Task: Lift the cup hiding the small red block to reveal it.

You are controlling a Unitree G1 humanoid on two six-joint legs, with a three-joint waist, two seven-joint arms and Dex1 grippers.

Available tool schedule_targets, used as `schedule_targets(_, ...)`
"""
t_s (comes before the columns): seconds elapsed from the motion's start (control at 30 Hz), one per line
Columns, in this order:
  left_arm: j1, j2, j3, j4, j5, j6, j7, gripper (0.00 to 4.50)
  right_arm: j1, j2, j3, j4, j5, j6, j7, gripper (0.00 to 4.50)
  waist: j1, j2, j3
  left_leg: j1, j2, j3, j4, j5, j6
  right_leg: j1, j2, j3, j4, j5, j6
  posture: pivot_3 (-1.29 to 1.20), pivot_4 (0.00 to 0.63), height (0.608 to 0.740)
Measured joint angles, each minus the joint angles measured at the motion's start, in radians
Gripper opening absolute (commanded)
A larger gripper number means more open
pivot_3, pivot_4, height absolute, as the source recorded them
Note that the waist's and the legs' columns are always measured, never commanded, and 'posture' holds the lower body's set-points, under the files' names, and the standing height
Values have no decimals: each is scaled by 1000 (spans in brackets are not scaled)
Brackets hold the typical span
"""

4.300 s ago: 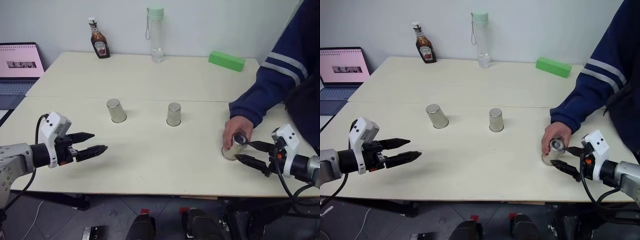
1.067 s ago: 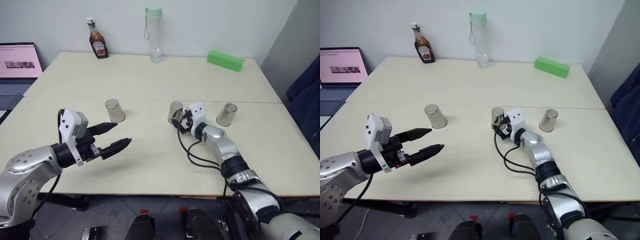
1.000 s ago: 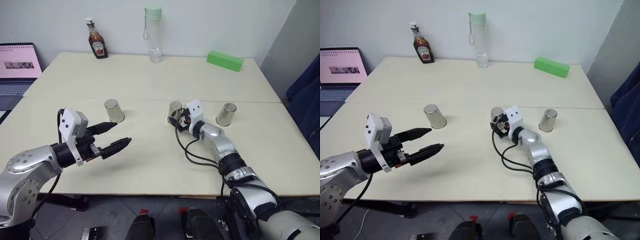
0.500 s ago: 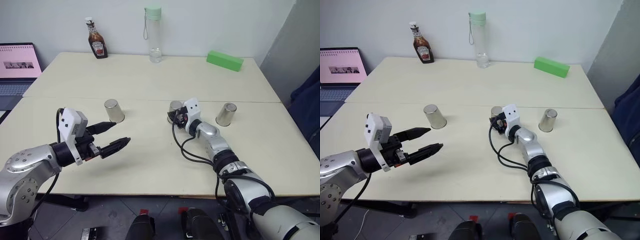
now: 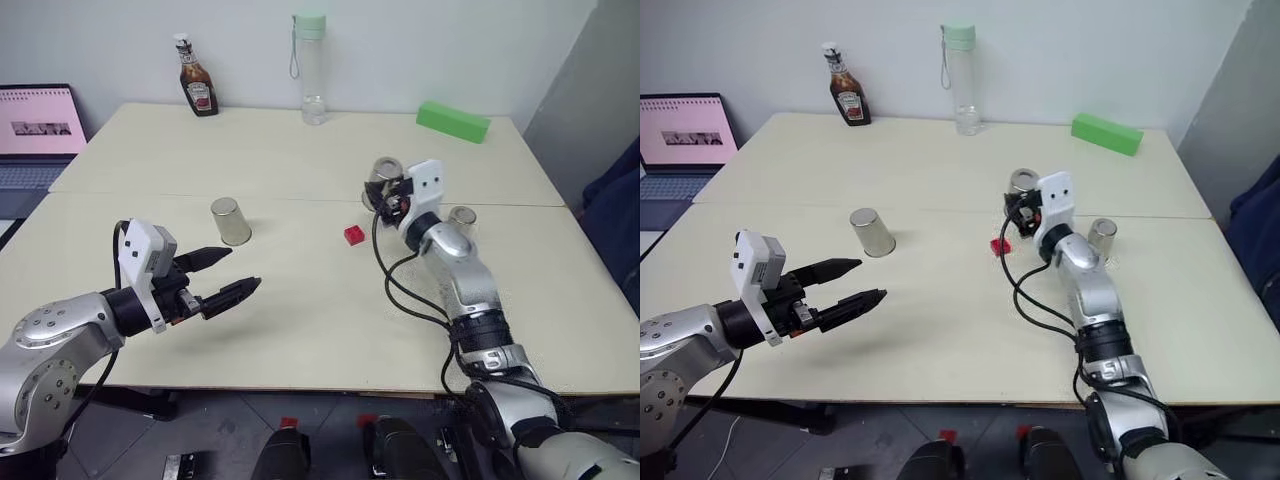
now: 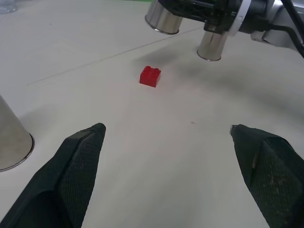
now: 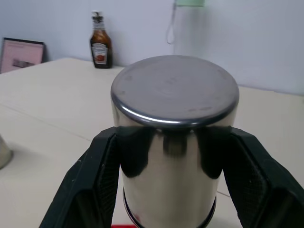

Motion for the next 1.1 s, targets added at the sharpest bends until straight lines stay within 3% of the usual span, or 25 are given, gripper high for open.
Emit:
schedule_targets(0.5, -35, 12, -38, 25, 3, -3, -12, 4500, 23, 26, -35, 136, -2, 127, -101, 2703, -4, 0, 0, 0, 1, 1, -1, 0, 0, -1, 2, 1, 0, -1, -1, 0, 150, 740)
schedule_targets(0.57, -34, 15, -37, 25, 3, -3, -12, 4500, 24, 26, -38, 139, -2, 126, -100, 3418, -6, 0, 0, 0, 1, 1, -1, 0, 0, 0, 2, 1, 0, -1, 0, 0, 150, 740)
schedule_targets(0.7, -32, 15, -37, 25, 3, -4, -11, 4500, 32, 31, -35, 154, -2, 127, -93, 4422, -11, 0, 0, 0, 1, 1, -1, 0, 0, -1, 2, 1, 0, -2, 1, 0, 150, 740)
schedule_targets(0.8, -28, 15, -37, 24, 2, -4, -9, 4500, 62, 28, -19, 135, -4, 131, -78, 4467, -11, 0, 0, 0, 1, 0, -1, 0, 0, -1, 2, 1, 0, -2, 1, 0, 150, 740)
schedule_targets(1.0, 1, 13, -36, 20, -1, -4, -5, 4500, 170, -1, 0, -101, 27, 238, -35, 4467, -10, 0, 0, -1, 1, 0, -2, 0, 0, -1, 1, 1, -1, -3, 4, 0, 150, 740)
schedule_targets(1.1, 16, 5, -36, 0, -5, -4, 3, 4500, 253, -24, 4, -310, 58, 343, -26, 4467, -9, 0, 0, -1, 1, -1, -2, 0, 0, -1, 1, 0, -1, -4, 4, 0, 150, 740)
